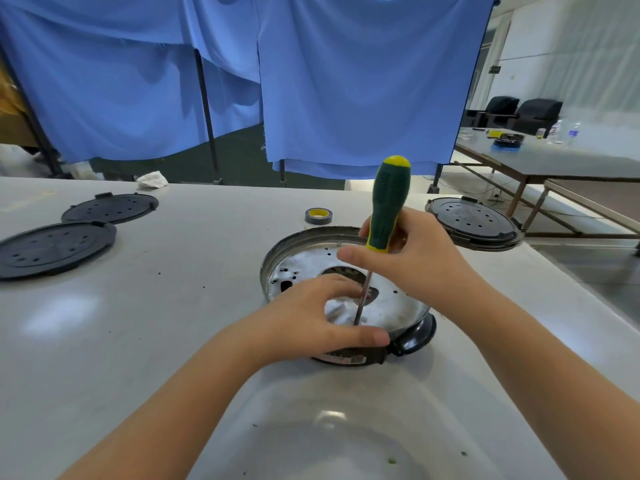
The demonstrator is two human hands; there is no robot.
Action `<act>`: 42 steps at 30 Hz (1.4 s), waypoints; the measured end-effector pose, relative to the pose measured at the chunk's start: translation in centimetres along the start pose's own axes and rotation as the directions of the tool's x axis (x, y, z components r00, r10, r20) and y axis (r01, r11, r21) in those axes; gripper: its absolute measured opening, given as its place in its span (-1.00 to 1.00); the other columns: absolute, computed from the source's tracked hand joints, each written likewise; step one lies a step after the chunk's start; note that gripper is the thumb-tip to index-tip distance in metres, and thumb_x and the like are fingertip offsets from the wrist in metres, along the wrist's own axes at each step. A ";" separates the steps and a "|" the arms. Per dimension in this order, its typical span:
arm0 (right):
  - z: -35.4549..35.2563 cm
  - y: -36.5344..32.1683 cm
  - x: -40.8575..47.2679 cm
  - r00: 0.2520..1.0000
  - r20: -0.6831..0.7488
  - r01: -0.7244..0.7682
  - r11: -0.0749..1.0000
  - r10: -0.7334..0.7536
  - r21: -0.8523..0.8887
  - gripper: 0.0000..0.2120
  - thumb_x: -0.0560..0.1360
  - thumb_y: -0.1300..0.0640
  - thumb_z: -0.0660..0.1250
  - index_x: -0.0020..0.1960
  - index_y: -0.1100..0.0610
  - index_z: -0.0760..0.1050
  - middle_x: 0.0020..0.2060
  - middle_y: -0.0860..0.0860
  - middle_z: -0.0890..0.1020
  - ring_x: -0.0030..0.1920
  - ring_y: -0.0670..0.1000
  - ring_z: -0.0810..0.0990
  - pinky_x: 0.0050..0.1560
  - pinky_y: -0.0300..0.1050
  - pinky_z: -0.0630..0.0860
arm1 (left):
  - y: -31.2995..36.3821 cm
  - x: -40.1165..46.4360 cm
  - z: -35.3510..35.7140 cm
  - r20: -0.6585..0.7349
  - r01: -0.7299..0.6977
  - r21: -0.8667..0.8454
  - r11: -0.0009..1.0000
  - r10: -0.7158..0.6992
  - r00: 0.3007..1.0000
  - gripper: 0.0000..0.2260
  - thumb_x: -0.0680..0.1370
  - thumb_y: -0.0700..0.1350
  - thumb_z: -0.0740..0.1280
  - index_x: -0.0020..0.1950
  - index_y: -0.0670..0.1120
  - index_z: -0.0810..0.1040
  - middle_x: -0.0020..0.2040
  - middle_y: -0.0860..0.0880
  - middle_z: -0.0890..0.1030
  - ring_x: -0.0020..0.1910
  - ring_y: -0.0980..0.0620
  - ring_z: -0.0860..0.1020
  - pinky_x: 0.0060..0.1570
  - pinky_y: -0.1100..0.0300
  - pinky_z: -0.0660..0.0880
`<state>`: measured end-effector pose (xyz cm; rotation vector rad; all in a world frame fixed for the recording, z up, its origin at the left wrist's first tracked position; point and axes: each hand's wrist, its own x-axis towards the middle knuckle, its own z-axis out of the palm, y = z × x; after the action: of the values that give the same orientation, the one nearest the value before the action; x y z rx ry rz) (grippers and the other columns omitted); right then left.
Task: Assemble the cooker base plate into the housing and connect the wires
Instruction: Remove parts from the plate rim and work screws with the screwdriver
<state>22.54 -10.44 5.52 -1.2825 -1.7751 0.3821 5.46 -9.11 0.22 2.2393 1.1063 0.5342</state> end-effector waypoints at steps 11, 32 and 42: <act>-4.0 -3.6 2.3 0.966 0.248 -0.008 0.950 -0.074 0.313 -0.55 0.61 0.36 0.12 0.41 0.00 0.28 0.24 0.12 0.50 0.11 -0.03 0.62 0.16 -0.24 0.52 | 0.5 0.5 0.0 -0.153 -0.062 -0.198 0.978 0.032 0.988 -0.93 0.53 -0.09 0.40 -0.09 0.06 0.67 -0.21 0.14 0.70 -0.16 0.20 0.65 -0.05 0.35 0.54; -4.8 -8.0 4.7 0.928 0.312 0.365 0.326 -0.204 -0.872 -0.54 0.53 -0.22 -0.01 -0.28 0.11 0.33 -0.46 0.03 0.39 -0.47 0.02 0.33 -0.44 -0.15 0.14 | 0.4 0.8 1.3 -0.111 0.069 0.192 0.979 -0.048 0.993 -0.68 0.49 0.30 0.23 -0.05 0.12 0.61 0.00 0.20 0.57 -0.05 0.22 0.52 -0.05 0.22 0.48; -5.1 -8.9 4.7 0.893 0.451 0.357 0.624 -0.009 -0.695 -0.71 0.56 -0.20 0.14 -0.13 0.01 0.40 -0.35 -0.08 0.47 -0.38 -0.04 0.46 -0.42 -0.18 0.25 | 0.4 0.9 1.5 -0.129 0.109 0.174 0.979 -0.087 0.988 -0.72 0.51 0.25 0.25 -0.06 0.11 0.63 0.06 0.21 0.58 0.03 0.20 0.52 0.06 0.14 0.50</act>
<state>20.90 -11.25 16.66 -1.6358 -2.5698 -0.3222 7.06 -9.11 -0.53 2.3157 1.3687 0.5543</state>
